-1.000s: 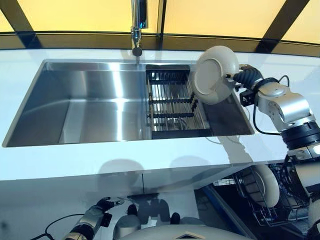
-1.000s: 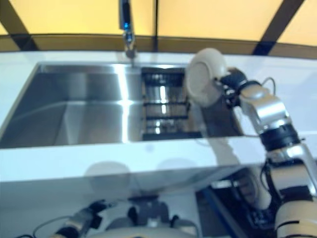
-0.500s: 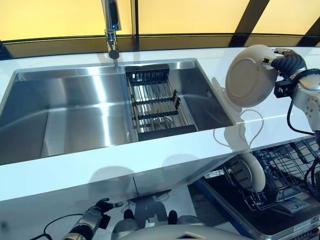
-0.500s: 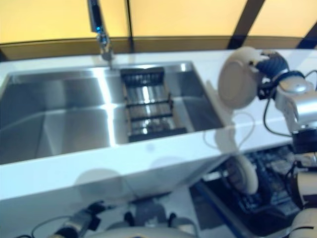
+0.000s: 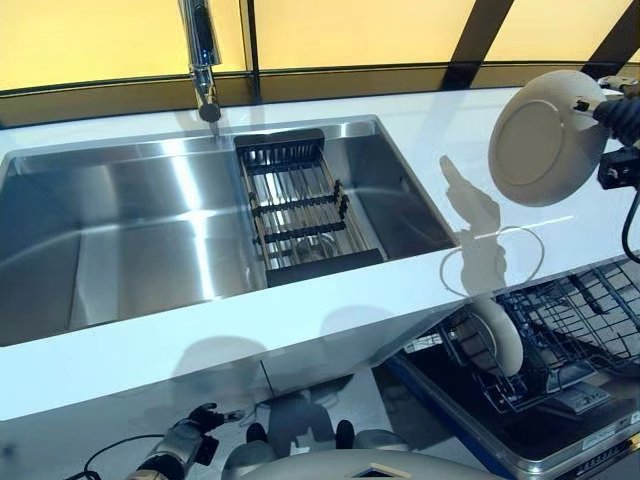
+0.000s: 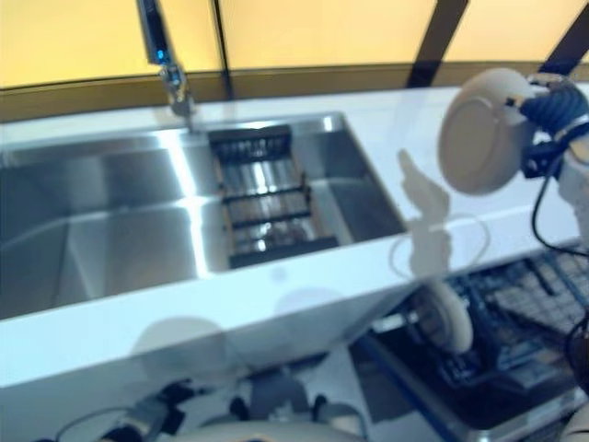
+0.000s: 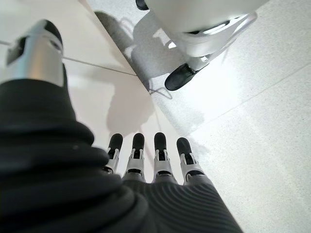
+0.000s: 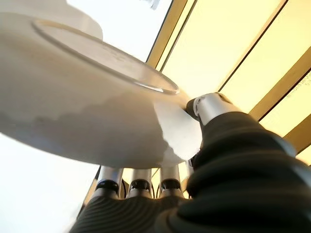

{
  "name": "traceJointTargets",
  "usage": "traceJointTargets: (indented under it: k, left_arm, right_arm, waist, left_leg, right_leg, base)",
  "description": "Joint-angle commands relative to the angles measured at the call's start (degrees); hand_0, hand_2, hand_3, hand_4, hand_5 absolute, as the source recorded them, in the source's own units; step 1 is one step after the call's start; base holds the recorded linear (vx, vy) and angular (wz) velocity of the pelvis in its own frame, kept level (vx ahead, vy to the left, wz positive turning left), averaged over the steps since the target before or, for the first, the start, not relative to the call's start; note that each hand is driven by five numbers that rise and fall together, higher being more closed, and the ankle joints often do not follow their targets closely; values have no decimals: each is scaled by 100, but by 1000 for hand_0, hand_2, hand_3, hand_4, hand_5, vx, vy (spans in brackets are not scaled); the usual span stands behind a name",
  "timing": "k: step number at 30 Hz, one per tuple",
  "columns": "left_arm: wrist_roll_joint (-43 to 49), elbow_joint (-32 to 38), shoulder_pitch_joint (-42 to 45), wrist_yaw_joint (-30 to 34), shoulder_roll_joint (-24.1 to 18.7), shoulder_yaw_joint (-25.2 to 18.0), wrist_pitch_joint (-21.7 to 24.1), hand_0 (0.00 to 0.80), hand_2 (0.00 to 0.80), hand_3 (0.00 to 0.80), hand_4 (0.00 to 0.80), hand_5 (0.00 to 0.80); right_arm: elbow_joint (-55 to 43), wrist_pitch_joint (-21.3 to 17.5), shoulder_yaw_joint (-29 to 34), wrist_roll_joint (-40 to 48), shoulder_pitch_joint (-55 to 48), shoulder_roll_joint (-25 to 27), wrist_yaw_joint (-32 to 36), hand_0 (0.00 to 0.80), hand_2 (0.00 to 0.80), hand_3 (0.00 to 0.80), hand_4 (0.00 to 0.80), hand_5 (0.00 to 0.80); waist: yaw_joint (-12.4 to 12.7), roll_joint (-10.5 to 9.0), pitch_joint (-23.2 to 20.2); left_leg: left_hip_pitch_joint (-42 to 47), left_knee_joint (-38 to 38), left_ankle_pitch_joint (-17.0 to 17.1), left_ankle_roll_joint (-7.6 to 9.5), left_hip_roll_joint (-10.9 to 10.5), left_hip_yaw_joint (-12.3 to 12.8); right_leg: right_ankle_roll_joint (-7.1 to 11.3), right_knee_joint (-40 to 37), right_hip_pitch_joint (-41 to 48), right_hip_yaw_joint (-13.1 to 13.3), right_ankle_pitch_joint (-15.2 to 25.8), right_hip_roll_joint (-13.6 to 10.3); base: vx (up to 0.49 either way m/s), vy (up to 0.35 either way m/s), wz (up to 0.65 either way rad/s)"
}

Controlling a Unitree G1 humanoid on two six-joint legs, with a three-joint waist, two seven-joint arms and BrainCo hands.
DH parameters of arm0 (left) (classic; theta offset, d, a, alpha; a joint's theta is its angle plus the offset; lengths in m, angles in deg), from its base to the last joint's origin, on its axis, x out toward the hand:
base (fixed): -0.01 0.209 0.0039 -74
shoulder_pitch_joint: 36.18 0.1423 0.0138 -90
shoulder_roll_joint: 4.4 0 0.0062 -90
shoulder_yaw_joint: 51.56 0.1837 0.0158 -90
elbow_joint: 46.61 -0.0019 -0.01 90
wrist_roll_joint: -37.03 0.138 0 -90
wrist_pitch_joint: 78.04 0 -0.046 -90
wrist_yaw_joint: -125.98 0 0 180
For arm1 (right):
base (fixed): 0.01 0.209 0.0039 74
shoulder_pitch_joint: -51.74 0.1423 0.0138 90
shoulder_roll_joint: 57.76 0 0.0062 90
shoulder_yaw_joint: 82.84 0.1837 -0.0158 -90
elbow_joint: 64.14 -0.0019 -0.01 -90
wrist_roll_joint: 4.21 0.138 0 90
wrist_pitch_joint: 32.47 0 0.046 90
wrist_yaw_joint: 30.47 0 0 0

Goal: Take plates into dishwasher

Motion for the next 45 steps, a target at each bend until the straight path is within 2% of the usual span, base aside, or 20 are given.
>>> traceJointTargets:
  k: [1, 7, 14, 26, 32, 39, 45]
  left_arm:
    - [311, -319, -168, -32, -155, -14, 162, 0, 0, 0, 0, 0]
    - [334, -382, -163, -45, -165, -54, 219, 0, 0, 0, 0, 0]
    - [323, -430, -143, -20, -218, -159, 280, 0, 0, 0, 0, 0]
    - [307, -463, -187, -15, -279, -274, 323, 0, 0, 0, 0, 0]
    - [395, -463, -212, 21, -336, -316, 348, 0, 0, 0, 0, 0]
    - [452, -425, -291, 78, -357, -283, 340, 0, 0, 0, 0, 0]
    - [453, -400, -349, 99, -349, -235, 320, 0, 0, 0, 0, 0]
  right_arm:
    - [-87, -274, 291, -400, -55, 378, 212, 800, 800, 800, 800, 800]
    - [-51, -385, 520, -577, -371, 512, 509, 800, 800, 800, 800, 800]
    - [-155, -369, 1109, -779, -1138, 687, 885, 800, 800, 800, 800, 800]
    - [-179, -434, 2038, -1599, -2658, 729, 1761, 800, 800, 800, 800, 800]
    - [-150, -525, 2476, -1761, -3296, 551, 1900, 800, 800, 800, 800, 800]
    - [-111, -728, 2501, -1974, -3553, 312, 2118, 800, 800, 800, 800, 800]
    - [-99, -878, 2215, -2099, -3427, 103, 2065, 800, 800, 800, 800, 800]
  waist:
    - [137, -83, -230]
    - [43, -78, -260]
    - [-130, -65, -281]
    - [-391, -67, -273]
    - [-467, -63, -236]
    - [-511, -37, -206]
    - [-499, -9, -186]
  left_leg:
    - [278, 150, -666, 87, 81, 15]
    - [279, 136, -665, 98, 89, 55]
    - [262, 131, -654, 111, 112, 145]
    - [244, 129, -647, 155, 151, 295]
    - [207, 139, -644, 175, 160, 342]
    - [217, 150, -653, 186, 172, 406]
    - [196, 185, -664, 184, 171, 417]
  right_leg:
    - [532, 273, -424, 58, 183, -136]
    - [527, 299, -468, 112, 185, -93]
    - [532, 369, -554, 202, 177, -45]
    - [547, 470, -708, 379, 192, 37]
    - [553, 513, -781, 425, 200, 60]
    - [559, 530, -824, 442, 217, 67]
    - [555, 537, -839, 430, 213, 58]
  base:
    - [-8, -20, -8]
    - [-5, -16, -7]
    - [-11, -5, -6]
    - [-13, -9, -6]
    - [-31, -14, -4]
    - [-17, -7, -5]
    - [0, 0, 0]
